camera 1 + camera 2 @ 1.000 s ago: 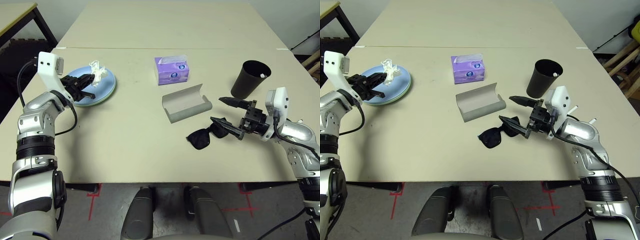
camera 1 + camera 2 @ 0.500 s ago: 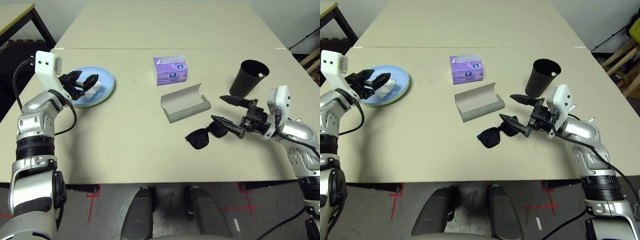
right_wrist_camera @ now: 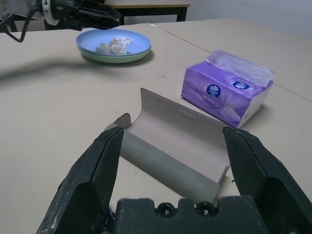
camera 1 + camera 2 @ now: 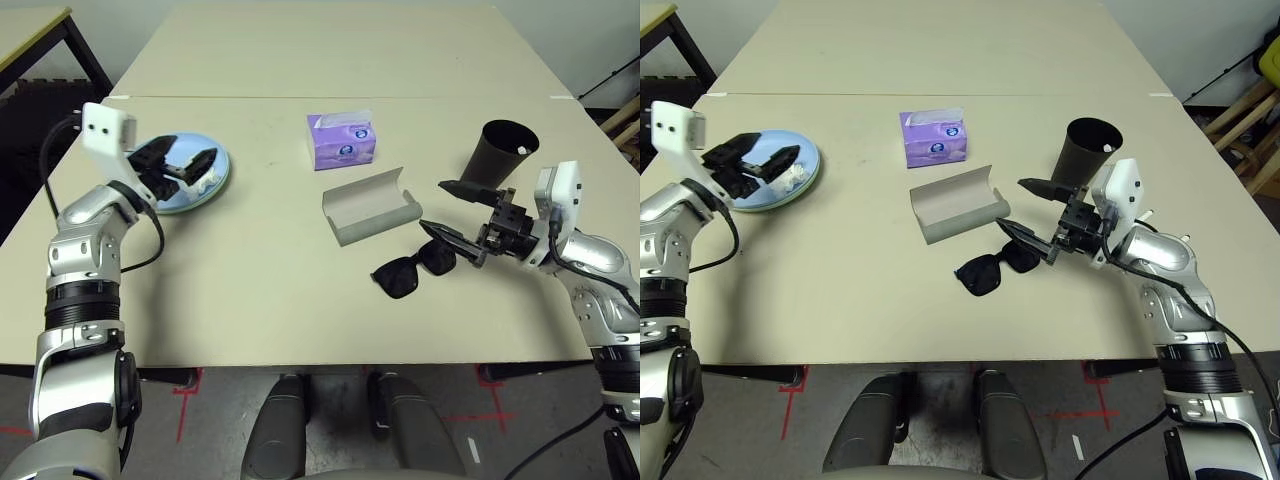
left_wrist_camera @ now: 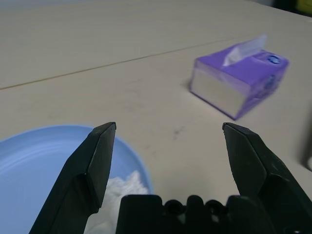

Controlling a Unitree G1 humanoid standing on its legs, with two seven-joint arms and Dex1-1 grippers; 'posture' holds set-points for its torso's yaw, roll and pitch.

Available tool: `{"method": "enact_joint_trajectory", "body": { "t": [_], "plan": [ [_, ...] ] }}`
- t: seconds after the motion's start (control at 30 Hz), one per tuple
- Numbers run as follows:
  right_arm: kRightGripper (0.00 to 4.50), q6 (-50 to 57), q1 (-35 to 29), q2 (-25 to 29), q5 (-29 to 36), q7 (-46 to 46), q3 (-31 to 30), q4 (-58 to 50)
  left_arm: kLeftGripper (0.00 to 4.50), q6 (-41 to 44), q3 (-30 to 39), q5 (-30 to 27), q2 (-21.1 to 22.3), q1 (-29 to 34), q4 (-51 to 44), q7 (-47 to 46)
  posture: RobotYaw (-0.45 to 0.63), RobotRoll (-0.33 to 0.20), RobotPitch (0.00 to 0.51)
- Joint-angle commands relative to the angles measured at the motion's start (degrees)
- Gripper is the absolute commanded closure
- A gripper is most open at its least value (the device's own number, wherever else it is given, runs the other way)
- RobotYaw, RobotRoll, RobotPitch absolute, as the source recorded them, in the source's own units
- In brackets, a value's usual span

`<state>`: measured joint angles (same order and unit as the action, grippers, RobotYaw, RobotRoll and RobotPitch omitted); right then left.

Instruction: Organize and tidy the items on the table.

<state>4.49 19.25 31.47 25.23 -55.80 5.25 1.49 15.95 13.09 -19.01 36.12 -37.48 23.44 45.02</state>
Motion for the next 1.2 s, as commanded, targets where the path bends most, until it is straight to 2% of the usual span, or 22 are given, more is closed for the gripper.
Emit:
{"method": "enact_joint_trajectory", "body": {
  "t": [0.03,0.17,0.37,0.6,0.8,1.03,1.13,1.2],
  "plan": [
    [0.00,0.8,-0.8,-0.3,0.6,1.0,0.8,-1.3,0.04,0.1,-2.3,-0.6,-0.4,1.0,-1.5,3.8,0.06,0.000,0.150],
    [0.00,1.3,-1.4,-0.5,0.7,2.0,1.1,-1.8,0.04,-1.6,-4.6,0.3,-0.8,2.0,-3.3,6.6,0.05,0.000,0.150],
    [0.00,1.3,-1.5,-0.1,0.7,2.0,1.2,-1.7,0.04,-6.1,-4.1,0.7,-3.2,3.3,-4.6,4.2,0.06,0.000,0.145],
    [0.00,0.9,-0.5,0.5,0.5,0.5,1.0,-0.1,0.04,-1.6,-6.4,-4.7,-1.8,7.9,-12.2,14.8,0.09,0.000,0.148],
    [0.00,0.7,0.2,0.3,0.3,-0.7,0.4,0.8,0.04,3.1,-8.1,-7.2,0.5,7.4,-13.5,21.4,0.09,0.000,0.152],
    [0.00,1.0,-0.1,0.7,0.4,-1.9,0.5,0.8,0.04,-0.7,-8.3,-9.1,-0.7,6.8,-11.9,27.8,0.09,0.000,0.167],
    [0.00,1.3,-0.4,1.0,0.5,-2.4,0.7,0.7,0.04,-2.1,-9.1,-8.6,-1.0,6.8,-12.0,29.4,0.09,0.000,0.176],
    [0.00,1.8,-0.3,1.6,0.5,-3.1,0.4,0.5,0.04,-5.9,-11.0,-6.4,-0.2,6.7,-9.6,33.2,0.09,0.000,0.186]
  ]
}}
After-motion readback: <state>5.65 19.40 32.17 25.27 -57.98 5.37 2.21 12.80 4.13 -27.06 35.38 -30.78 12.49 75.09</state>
